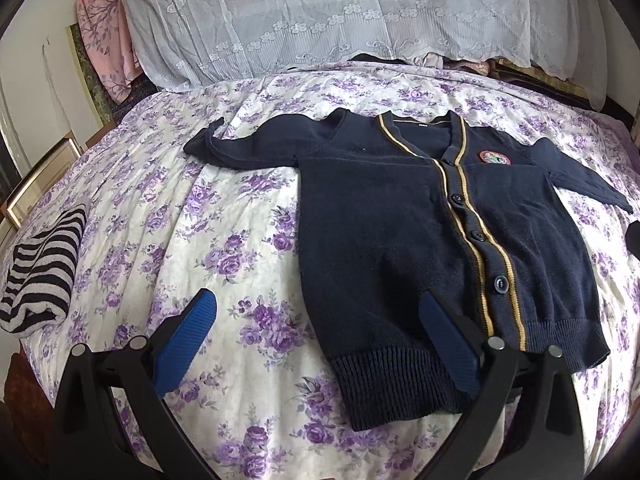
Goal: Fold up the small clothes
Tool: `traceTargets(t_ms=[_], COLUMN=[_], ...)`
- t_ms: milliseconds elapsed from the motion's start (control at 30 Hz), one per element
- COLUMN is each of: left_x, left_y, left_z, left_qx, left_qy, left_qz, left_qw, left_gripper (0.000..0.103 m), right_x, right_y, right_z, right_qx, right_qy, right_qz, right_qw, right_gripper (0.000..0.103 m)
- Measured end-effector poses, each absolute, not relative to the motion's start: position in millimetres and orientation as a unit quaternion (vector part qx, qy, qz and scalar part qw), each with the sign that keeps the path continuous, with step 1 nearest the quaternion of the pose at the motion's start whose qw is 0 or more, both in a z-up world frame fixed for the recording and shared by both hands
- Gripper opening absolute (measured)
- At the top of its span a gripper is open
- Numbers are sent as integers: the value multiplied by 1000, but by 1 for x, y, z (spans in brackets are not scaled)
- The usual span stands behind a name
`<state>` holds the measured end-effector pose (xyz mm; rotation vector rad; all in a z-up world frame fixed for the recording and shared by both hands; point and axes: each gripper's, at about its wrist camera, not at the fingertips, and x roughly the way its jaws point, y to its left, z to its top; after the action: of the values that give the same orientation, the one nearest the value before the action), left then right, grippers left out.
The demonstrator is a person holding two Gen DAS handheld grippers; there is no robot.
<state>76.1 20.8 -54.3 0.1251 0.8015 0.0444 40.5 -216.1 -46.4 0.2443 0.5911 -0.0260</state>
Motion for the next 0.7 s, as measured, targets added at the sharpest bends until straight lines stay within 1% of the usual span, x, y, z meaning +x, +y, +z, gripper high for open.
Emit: traceTargets(t_ms=[100, 200, 400, 467, 600, 700], left_x=[96, 140, 248, 283, 328, 354], left_y=[25, 45, 111, 133, 162, 165], left_z=[-51, -43, -34, -39, -51, -56], left_qx=[65, 43, -7, -24, -37, -15], left_qy=[389, 395, 409, 425, 441, 441], left_qz=[19, 27, 121, 139, 172, 190], left_qw=[919, 917, 904, 894, 880, 877], left_gripper=[99, 99, 99, 99, 99, 99], right_x=[57, 82, 136, 158, 176, 185], right_y=[-224, -243, -293, -304, -320, -331], right_z=[-45, -38, -22, -32, -73, -102], right_qx=[117, 145, 294, 320, 337, 344], right_qy=[294, 295, 265, 271, 292, 324], right_qz=[-12, -25, -9, -23, -72, -95], right_qw=[948, 944, 918, 908, 892, 876], right_gripper=[100, 100, 100, 100, 100, 100])
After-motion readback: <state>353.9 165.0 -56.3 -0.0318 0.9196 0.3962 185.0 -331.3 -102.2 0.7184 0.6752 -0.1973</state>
